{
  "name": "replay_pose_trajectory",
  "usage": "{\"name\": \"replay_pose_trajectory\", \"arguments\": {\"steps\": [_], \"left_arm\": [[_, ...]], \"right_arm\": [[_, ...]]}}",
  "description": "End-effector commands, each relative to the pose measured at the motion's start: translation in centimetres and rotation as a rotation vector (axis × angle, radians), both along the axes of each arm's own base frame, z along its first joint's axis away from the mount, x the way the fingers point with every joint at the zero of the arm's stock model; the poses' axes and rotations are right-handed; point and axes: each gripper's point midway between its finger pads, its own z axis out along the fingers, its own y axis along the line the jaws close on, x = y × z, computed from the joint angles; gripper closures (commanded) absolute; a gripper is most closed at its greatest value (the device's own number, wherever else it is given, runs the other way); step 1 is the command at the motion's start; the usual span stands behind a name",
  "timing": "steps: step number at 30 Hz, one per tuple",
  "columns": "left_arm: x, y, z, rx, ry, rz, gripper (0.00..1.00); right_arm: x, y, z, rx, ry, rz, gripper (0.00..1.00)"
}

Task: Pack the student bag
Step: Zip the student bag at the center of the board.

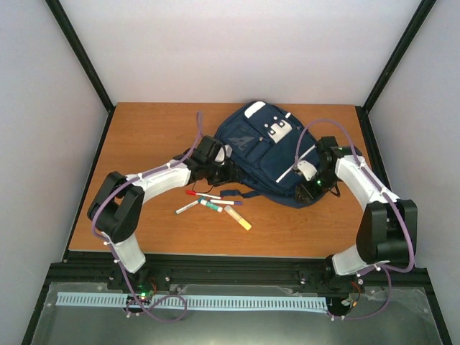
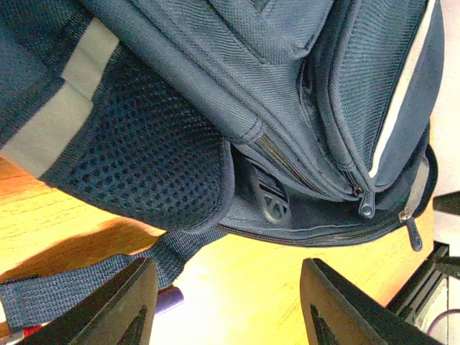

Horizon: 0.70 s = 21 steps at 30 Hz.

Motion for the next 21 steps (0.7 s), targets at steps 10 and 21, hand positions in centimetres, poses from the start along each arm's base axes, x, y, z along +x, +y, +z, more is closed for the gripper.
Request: {"name": "replay_pose_trajectory", "arguments": {"steps": [10, 21], "left_arm": [[1.4, -1.1, -1.1, -0.012, 0.019, 0.021, 0.43], [1.5, -1.4, -1.7, -0.016, 0.037, 0.021, 0.43]], "right_arm": [[-0.6, 0.2, -1.9, -0.085, 0.079, -0.008, 0.46], [0.3, -1.2, -3.5, -0.175, 0.068, -0.015, 0.74]]}}
